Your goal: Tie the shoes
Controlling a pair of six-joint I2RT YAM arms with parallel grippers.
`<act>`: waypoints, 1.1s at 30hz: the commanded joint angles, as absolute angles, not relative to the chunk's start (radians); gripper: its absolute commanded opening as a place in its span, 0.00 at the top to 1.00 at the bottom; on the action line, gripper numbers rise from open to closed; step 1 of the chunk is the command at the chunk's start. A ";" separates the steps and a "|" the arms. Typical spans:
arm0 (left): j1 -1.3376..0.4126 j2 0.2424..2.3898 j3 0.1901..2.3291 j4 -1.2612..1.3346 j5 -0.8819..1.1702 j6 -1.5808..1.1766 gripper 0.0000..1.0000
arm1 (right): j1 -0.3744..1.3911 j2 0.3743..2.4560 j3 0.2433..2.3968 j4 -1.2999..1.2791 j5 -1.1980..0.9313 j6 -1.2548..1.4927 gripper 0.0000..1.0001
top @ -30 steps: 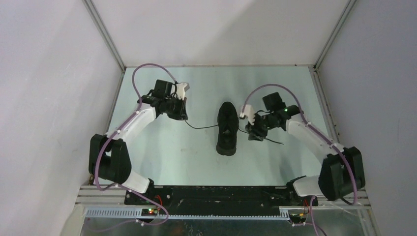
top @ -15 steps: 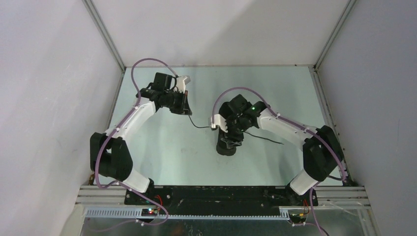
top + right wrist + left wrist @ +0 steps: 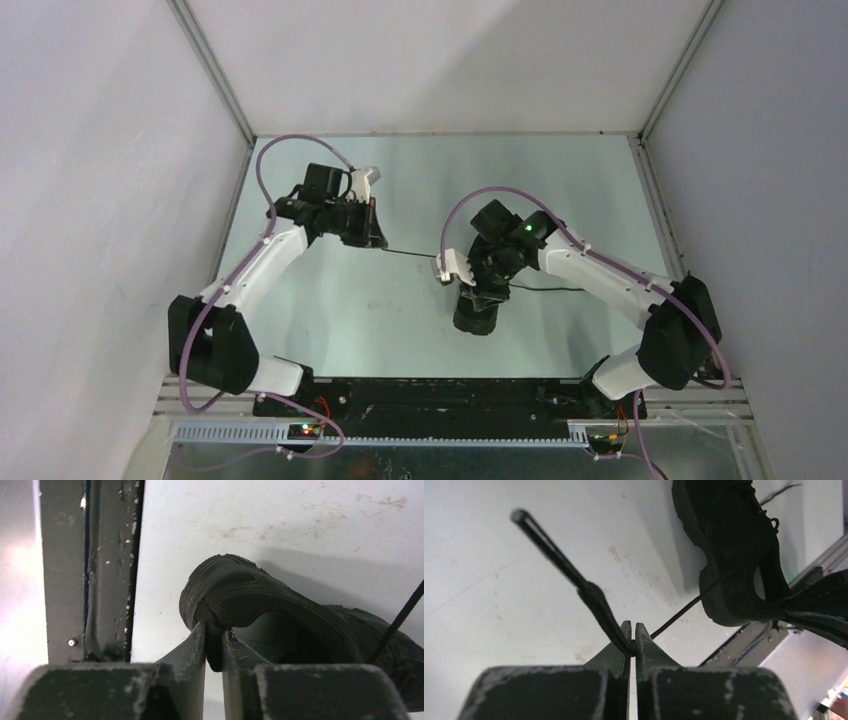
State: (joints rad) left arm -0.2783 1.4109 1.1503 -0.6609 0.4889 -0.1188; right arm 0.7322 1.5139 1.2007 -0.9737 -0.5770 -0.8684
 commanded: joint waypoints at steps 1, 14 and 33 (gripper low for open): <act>-0.272 1.355 1.112 -0.629 0.580 -0.187 1.00 | 0.735 1.443 1.186 -1.016 -0.562 -0.919 0.72; -0.270 1.417 1.120 -0.587 0.675 -0.303 1.00 | 0.609 1.584 1.607 -0.970 -0.599 -0.870 0.54; -0.225 1.375 1.061 -0.542 0.725 -0.379 1.00 | 0.815 1.736 1.523 -0.762 -0.544 -0.740 0.56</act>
State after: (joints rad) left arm -0.2405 1.4086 1.0557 -0.5751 0.6876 -0.3614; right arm 0.7971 1.7012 1.5059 -0.7822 -0.5446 -0.7479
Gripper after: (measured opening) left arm 0.010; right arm 0.455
